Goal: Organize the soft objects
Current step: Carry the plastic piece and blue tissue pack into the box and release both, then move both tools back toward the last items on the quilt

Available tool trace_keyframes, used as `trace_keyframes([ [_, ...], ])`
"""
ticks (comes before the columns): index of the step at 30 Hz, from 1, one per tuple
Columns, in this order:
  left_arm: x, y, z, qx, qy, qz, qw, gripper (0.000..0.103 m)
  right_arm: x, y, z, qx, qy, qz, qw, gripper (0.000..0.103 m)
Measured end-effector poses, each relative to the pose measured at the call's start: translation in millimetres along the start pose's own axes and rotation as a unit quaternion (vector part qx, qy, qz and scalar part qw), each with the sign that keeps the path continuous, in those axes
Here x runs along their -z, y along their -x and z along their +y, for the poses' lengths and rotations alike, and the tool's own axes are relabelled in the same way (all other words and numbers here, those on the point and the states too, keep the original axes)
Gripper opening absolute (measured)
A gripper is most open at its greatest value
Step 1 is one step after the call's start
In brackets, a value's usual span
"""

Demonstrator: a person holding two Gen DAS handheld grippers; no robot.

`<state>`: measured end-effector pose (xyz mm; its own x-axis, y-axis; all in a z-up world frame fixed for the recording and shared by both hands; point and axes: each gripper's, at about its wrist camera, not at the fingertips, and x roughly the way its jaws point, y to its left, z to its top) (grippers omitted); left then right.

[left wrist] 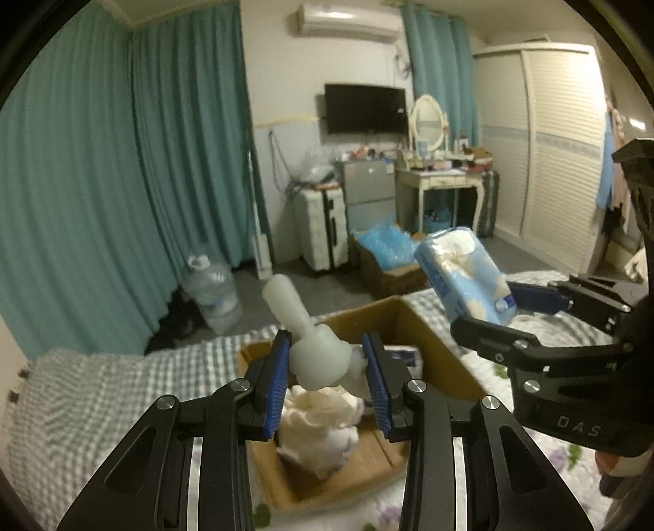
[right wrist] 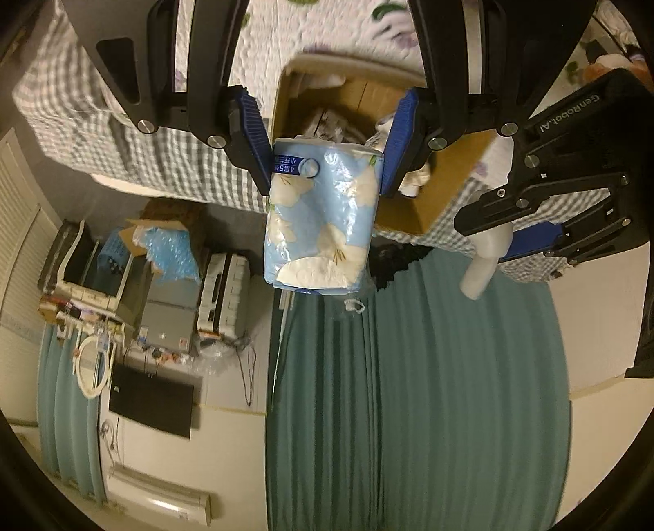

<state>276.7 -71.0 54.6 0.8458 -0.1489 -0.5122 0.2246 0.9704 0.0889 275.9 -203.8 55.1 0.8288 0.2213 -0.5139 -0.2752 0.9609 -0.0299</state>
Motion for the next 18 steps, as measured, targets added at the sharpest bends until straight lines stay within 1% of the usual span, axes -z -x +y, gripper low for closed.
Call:
trace_keyframes([
  [3,17,-34,5,-0.003,0.002,0.013,0.9999,0.04,7,-40,-9,-0.01,-0.008,0.017,1.0,0.052],
  [5,29,-52,5,-0.024,-0.007,0.024,0.9994,0.043,15,-62,-11,-0.018,-0.01,0.026,0.999,0.052],
  [6,32,-58,6,-0.029,-0.008,0.027,0.9992,0.049,18,-71,-10,-0.023,-0.008,0.029,0.999,0.053],
  [7,36,-62,7,-0.032,-0.007,0.028,0.9991,0.059,23,-79,-10,-0.024,-0.002,0.031,0.999,0.053],
  [8,39,-65,9,-0.032,-0.004,0.028,0.9991,0.064,26,-85,-9,-0.019,0.003,0.032,0.999,0.054],
  [9,41,-65,11,-0.032,0.0,0.025,0.9992,0.072,28,-90,-9,-0.016,0.006,0.034,0.999,0.059],
  [10,42,-64,12,-0.039,0.004,0.02,0.9991,0.076,31,-93,-9,-0.017,0.007,0.035,0.999,0.064],
  [11,40,-62,14,-0.041,0.007,0.015,0.999,0.078,31,-94,-11,-0.015,0.006,0.033,0.999,0.073],
  [12,38,-58,16,-0.046,0.01,0.01,0.9988,0.082,32,-93,-12,-0.014,0.003,0.03,0.999,0.077],
  [13,35,-53,17,-0.057,0.013,0.006,0.9982,0.084,32,-91,-13,-0.014,0.001,0.027,1.0,0.078],
  [14,32,-49,17,-0.071,0.015,0.001,0.9974,0.084,31,-88,-14,-0.012,-0.001,0.025,1.0,0.079],
  [16,24,-27,18,-0.094,0.018,-0.017,0.9952,0.084,25,-77,-16,-0.003,-0.004,0.02,1.0,0.081],
  [18,15,-2,24,-0.099,0.024,-0.033,0.9942,0.084,17,-60,-16,0.006,-0.005,0.011,1.0,0.088],
])
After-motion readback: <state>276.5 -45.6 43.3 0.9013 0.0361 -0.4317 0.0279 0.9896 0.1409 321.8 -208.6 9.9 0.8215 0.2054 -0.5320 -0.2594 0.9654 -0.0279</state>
